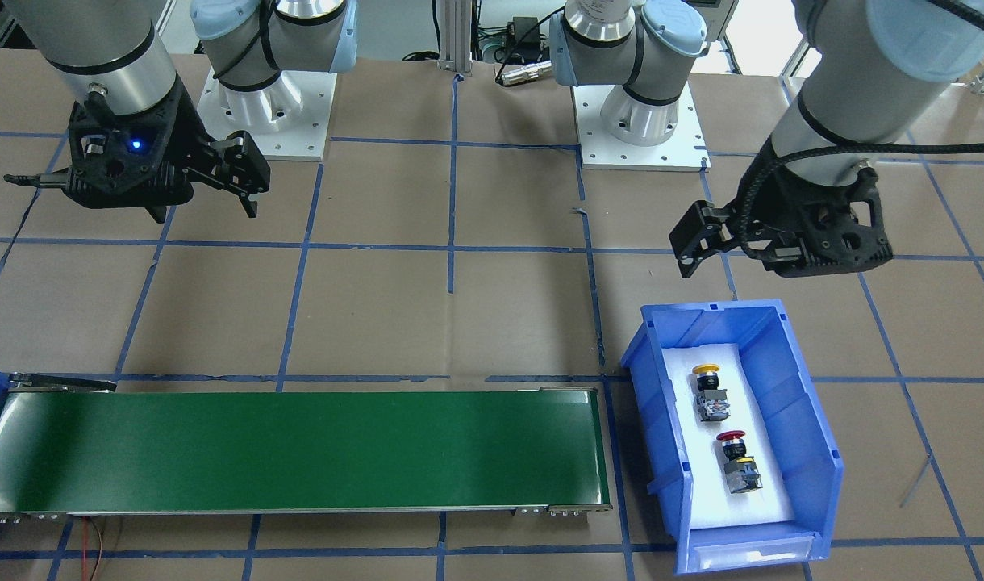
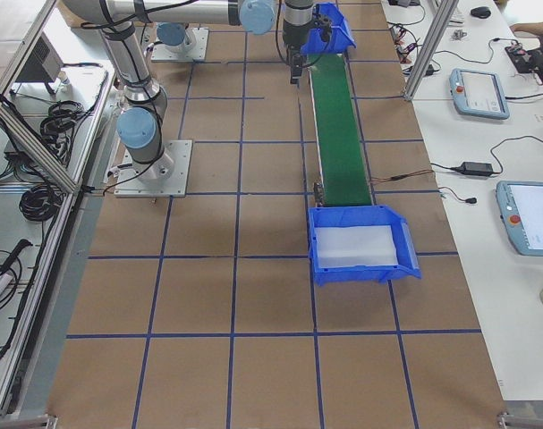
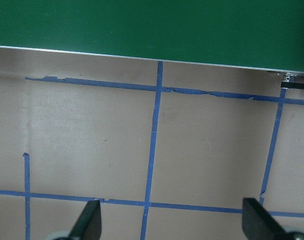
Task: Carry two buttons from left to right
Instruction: 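Move the left gripper over the yellow-capped button in the blue bin, then lower the left gripper, grasp the yellow-capped button and lift it, then carry the yellow button to the green belt and lower it on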
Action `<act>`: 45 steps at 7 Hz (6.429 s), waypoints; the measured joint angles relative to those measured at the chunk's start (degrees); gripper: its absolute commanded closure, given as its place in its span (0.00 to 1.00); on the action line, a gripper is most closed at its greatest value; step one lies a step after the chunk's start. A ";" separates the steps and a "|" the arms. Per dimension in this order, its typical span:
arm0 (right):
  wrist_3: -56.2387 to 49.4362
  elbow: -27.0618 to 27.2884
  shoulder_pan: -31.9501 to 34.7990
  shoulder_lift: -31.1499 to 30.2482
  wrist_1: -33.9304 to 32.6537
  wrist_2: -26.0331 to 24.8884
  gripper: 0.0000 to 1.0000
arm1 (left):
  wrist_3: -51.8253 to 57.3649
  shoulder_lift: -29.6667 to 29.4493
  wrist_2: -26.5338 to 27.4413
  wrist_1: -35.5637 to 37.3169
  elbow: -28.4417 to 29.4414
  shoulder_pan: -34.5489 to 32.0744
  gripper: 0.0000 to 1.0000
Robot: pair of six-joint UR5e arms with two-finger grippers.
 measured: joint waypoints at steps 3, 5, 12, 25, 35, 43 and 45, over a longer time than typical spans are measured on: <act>0.02 0.00 0.00 0.00 0.00 0.08 0.00 | -1.83 -0.08 -0.05 0.00 0.06 -3.56 0.00; 0.07 0.02 0.00 0.00 0.00 0.09 0.00 | -1.14 -0.05 -0.66 0.35 0.60 -3.14 0.00; 5.45 -0.03 0.00 -0.14 -0.19 0.01 0.00 | 3.57 -14.97 -0.46 16.78 0.74 5.63 0.11; 4.77 0.53 0.05 -0.74 -0.85 -1.02 0.00 | 5.29 -14.64 3.55 24.31 -14.54 7.30 0.28; 2.29 1.23 0.26 -0.91 -0.71 -0.70 0.00 | 10.31 -15.30 3.47 33.22 -17.25 9.18 0.82; 1.98 1.24 0.12 -0.83 -0.70 -0.65 0.00 | -10.81 -19.69 -0.47 5.37 13.26 -4.01 0.79; 1.67 1.26 0.05 -0.85 -0.70 -0.62 0.00 | -17.74 -23.14 -0.24 8.95 13.00 -9.63 0.79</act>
